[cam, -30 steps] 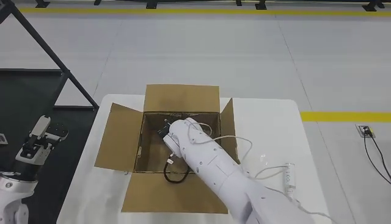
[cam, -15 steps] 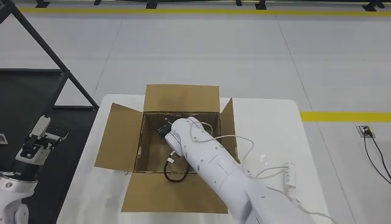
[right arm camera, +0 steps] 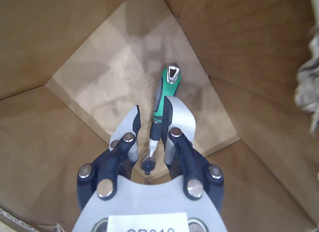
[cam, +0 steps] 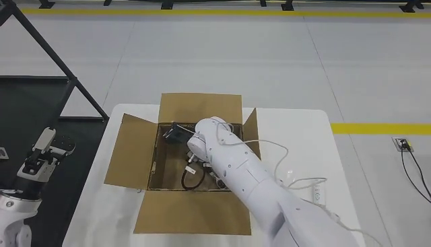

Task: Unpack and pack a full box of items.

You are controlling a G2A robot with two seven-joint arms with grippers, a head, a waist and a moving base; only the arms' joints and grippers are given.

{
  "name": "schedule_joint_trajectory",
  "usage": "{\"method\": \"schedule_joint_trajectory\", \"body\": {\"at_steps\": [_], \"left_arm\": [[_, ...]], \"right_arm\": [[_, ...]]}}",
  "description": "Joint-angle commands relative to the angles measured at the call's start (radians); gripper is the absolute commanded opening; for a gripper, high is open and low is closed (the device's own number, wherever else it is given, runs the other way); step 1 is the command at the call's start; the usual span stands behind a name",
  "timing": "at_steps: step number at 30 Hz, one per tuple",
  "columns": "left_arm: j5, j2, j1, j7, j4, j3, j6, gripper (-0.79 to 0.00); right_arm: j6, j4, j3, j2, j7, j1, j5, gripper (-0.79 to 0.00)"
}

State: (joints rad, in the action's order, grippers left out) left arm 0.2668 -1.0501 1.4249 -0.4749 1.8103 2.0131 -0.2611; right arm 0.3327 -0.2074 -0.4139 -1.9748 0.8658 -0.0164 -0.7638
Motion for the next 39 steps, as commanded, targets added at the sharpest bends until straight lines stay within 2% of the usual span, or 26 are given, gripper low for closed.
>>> {"method": "schedule_joint_trajectory", "body": {"at_steps": [1,4,8,14,20,24,27,31,34,35,36,37,39], "left_arm": [[0.000,0.000,0.000,0.000,0.000,0.000,0.000,0.000],[0.000,0.000,0.000,0.000,0.000,0.000,0.000,0.000],[0.000,0.000,0.000,0.000,0.000,0.000,0.000,0.000],[0.000,0.000,0.000,0.000,0.000,0.000,0.000,0.000],[0.000,0.000,0.000,0.000,0.000,0.000,0.000,0.000],[0.000,0.000,0.000,0.000,0.000,0.000,0.000,0.000],[0.000,0.000,0.000,0.000,0.000,0.000,0.000,0.000],[0.000,0.000,0.000,0.000,0.000,0.000,0.000,0.000],[0.000,0.000,0.000,0.000,0.000,0.000,0.000,0.000],[0.000,0.000,0.000,0.000,0.000,0.000,0.000,0.000],[0.000,0.000,0.000,0.000,0.000,0.000,0.000,0.000],[0.000,0.000,0.000,0.000,0.000,0.000,0.000,0.000],[0.000,0.000,0.000,0.000,0.000,0.000,0.000,0.000]], "right_arm": [[0.021,-0.013,-0.001,0.006,-0.035,-0.003,-0.009,-0.554],[0.053,-0.028,-0.010,0.020,-0.106,-0.005,-0.018,-0.533],[0.050,-0.064,-0.021,0.040,-0.179,-0.010,-0.036,-0.453],[0.038,-0.174,-0.042,0.081,-0.228,-0.019,-0.078,-0.449],[0.023,-0.363,-0.088,0.150,-0.229,-0.055,-0.140,-0.449],[-0.005,-0.554,-0.150,0.217,-0.212,-0.124,-0.203,-0.446],[-0.020,-0.746,-0.222,0.279,-0.187,-0.214,-0.273,-0.449],[-0.052,-1.058,-0.349,0.359,-0.135,-0.392,-0.380,-0.437],[-0.078,-1.278,-0.436,0.402,-0.122,-0.542,-0.460,-0.428],[-0.082,-1.337,-0.460,0.412,-0.117,-0.587,-0.479,-0.413],[-0.082,-1.386,-0.479,0.421,-0.102,-0.626,-0.496,-0.123],[-0.083,-1.424,-0.493,0.428,-0.077,-0.654,-0.515,0.000],[-0.086,-1.435,-0.497,0.430,-0.069,-0.662,-0.522,0.000]]}}
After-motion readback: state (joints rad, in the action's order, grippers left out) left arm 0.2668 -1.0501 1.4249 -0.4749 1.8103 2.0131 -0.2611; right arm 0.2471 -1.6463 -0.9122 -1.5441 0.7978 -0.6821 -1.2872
